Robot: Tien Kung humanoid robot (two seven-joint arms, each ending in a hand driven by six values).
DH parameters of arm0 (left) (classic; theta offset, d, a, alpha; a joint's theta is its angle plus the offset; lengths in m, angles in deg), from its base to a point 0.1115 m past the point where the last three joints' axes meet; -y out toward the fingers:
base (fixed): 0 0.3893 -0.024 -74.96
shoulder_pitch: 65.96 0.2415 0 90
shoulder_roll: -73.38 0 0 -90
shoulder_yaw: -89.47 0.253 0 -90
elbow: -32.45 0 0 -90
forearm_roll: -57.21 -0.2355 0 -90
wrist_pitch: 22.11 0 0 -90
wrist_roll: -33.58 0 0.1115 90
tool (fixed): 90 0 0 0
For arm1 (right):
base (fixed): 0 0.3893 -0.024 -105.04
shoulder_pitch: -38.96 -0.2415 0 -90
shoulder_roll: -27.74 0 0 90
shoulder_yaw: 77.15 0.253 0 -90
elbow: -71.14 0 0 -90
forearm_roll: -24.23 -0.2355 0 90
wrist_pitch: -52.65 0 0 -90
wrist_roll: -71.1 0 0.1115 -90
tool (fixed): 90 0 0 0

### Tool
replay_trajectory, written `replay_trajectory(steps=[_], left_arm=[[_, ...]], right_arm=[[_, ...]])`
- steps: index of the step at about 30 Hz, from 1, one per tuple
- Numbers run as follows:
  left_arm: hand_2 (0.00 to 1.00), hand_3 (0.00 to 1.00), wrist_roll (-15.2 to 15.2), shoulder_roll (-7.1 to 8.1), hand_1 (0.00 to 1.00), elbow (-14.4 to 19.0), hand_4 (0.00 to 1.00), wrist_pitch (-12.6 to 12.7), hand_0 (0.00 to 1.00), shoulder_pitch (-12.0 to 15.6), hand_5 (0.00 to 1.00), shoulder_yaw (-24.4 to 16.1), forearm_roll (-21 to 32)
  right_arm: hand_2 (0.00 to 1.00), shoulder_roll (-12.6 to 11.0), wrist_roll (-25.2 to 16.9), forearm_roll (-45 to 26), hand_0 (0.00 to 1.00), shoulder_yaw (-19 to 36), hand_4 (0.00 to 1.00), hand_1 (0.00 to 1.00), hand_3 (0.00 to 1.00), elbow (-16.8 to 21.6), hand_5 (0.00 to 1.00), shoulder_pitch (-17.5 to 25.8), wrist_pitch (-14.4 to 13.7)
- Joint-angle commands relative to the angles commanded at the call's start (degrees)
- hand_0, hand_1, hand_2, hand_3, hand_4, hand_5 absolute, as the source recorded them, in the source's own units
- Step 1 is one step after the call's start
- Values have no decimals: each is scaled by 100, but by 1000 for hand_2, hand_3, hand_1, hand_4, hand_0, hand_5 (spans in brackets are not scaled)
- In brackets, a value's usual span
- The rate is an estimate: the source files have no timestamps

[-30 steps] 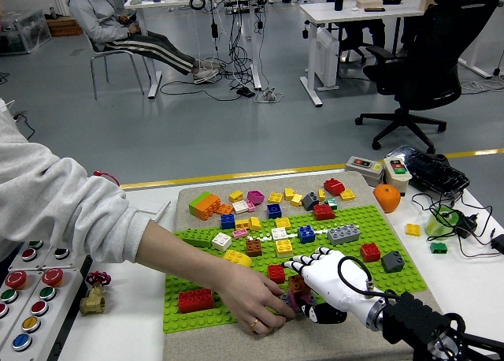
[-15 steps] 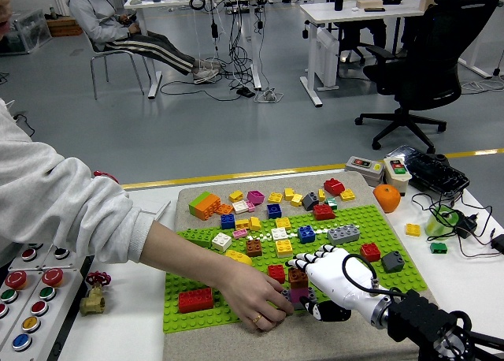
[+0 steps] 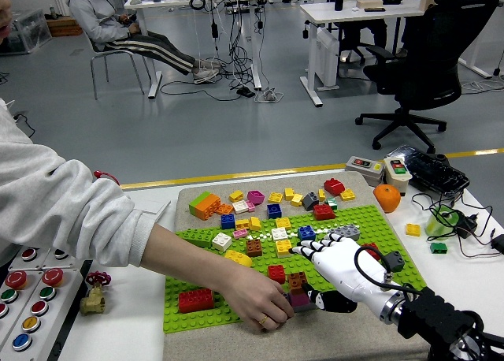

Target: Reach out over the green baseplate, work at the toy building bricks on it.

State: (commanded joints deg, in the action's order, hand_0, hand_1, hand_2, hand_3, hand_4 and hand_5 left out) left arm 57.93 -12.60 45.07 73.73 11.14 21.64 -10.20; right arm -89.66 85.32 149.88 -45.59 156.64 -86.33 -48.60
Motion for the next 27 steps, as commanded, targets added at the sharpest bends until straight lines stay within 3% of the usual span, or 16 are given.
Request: replay_trajectory(steps=[1, 2, 7, 8, 25, 27], left_arm=[[628, 427, 0, -1, 626, -1, 356, 0, 660, -5, 998, 2, -1], [628, 427, 0, -2, 626, -1, 355, -1, 660, -9, 998, 4, -1], [628, 427, -5, -6, 626, -3, 355, -8, 660, -13, 998, 11, 5], [629, 428, -5, -7, 626, -3, 355, -8, 661, -13, 998, 10, 3], [631, 431, -5, -20, 626, -4, 356, -30, 661, -12, 998, 26, 4], [631, 432, -3, -19, 626, -4, 356, -32, 661, -15, 998, 29, 4]], right_arm=[[804, -28, -8, -16, 762, 3, 511, 712, 786, 30, 379, 13, -68], [700, -53, -24, -31, 721, 2, 440, 680, 663, 54, 340, 22, -128], [700, -134, -194, -80, 721, -24, 440, 680, 663, 131, 340, 69, -259], [660, -149, -243, -87, 709, -35, 420, 666, 615, 144, 322, 79, -276], [644, -150, -411, -83, 704, -183, 440, 655, 605, 76, 338, 67, -132], [645, -140, -411, -78, 705, -198, 395, 655, 604, 57, 300, 61, -113]])
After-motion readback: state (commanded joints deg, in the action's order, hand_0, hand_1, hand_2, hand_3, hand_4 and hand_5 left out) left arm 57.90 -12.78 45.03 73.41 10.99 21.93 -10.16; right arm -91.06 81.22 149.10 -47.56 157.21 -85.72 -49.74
